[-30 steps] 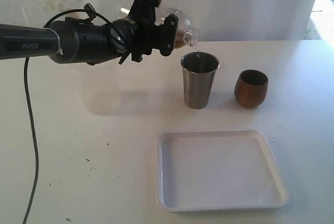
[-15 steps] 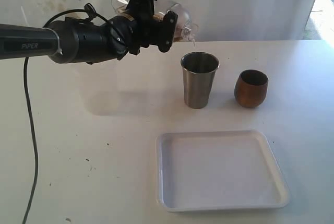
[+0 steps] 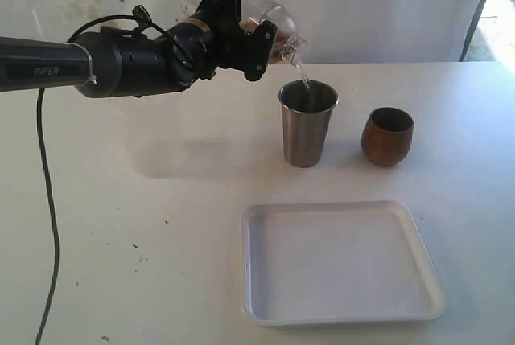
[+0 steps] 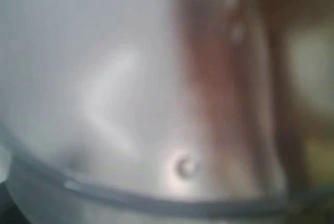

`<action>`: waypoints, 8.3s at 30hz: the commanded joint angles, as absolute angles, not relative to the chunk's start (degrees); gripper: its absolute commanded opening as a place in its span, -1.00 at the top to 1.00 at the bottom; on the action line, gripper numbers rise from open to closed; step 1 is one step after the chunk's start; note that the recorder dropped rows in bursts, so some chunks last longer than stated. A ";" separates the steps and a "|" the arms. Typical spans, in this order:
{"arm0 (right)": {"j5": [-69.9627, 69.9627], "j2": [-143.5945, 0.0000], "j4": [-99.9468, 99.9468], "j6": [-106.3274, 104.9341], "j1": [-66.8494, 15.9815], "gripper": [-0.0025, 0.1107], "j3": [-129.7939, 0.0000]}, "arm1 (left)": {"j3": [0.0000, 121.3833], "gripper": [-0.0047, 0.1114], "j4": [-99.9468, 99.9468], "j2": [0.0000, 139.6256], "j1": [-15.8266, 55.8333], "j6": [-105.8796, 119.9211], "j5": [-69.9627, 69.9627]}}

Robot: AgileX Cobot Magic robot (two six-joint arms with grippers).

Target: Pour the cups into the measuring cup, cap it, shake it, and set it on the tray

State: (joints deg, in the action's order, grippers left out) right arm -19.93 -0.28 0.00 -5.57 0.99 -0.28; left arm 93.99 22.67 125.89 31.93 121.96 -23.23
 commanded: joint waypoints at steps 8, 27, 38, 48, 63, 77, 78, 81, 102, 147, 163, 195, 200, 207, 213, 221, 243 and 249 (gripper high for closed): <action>-19.72 0.00 0.00 -5.38 1.11 0.96 0.00 | 94.74 0.92 19.99 123.97 32.05 121.47 -27.87; -19.72 0.00 0.00 -5.38 1.11 0.96 0.00 | 94.74 0.92 16.14 123.97 32.05 121.47 -28.89; -19.72 0.00 0.00 -5.38 1.11 0.96 0.00 | 94.74 0.92 11.89 123.97 32.05 121.47 -29.02; -19.72 0.00 0.00 -5.38 1.11 0.96 0.00 | 94.74 0.92 11.63 123.97 32.05 121.47 -29.55; -19.72 0.00 0.00 -5.38 1.11 0.96 0.00 | 94.74 0.92 9.86 123.97 32.05 121.47 -31.91; -19.72 0.00 0.00 -5.38 1.11 0.96 0.00 | 94.74 0.92 8.27 123.97 32.05 121.47 -32.05; -19.72 0.00 0.00 -5.38 1.11 0.96 0.00 | 94.74 0.92 8.27 123.97 32.05 121.47 -32.05; -19.72 0.00 0.00 -5.38 1.11 0.96 0.00 | 94.74 0.92 8.14 123.97 32.05 121.47 -32.05; -19.72 0.00 0.00 -5.38 1.11 0.96 0.00 | 94.74 0.92 6.30 123.97 32.05 121.47 -33.32; -19.72 0.00 0.00 -5.38 1.11 0.96 0.00 | 94.74 0.92 5.49 123.97 32.05 121.47 -34.31; -19.72 0.00 0.00 -5.38 1.11 0.96 0.00 | 94.74 0.92 10.65 124.08 32.05 121.47 -32.46; -19.72 0.00 0.00 -4.01 1.11 0.96 0.00 | 94.74 0.92 8.24 124.08 32.05 121.47 -36.44; -19.72 0.00 0.00 -4.01 1.11 0.96 0.00 | 94.74 0.92 8.24 124.08 32.05 121.47 -36.36; -19.72 0.00 0.00 -4.01 1.11 0.96 0.00 | 94.74 0.92 8.24 124.08 32.05 121.47 -36.36; -19.72 0.00 0.00 -4.01 1.11 0.96 0.00 | 94.74 0.92 8.24 124.08 32.05 121.47 -36.36; -19.72 0.00 0.00 -4.01 1.11 0.96 0.00 | 94.74 0.92 8.24 124.08 32.05 121.47 -36.36; -19.72 0.00 0.00 -4.01 1.11 0.96 0.00 | 94.74 0.92 8.13 124.08 32.05 121.47 -36.42; -19.72 0.00 0.00 -4.01 1.11 0.96 0.00 | 94.74 0.92 8.13 124.08 32.05 121.47 -36.42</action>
State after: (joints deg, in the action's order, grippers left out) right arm -19.93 -0.28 0.00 -4.08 0.99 -0.28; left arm 94.09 8.33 125.54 31.93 121.89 -33.86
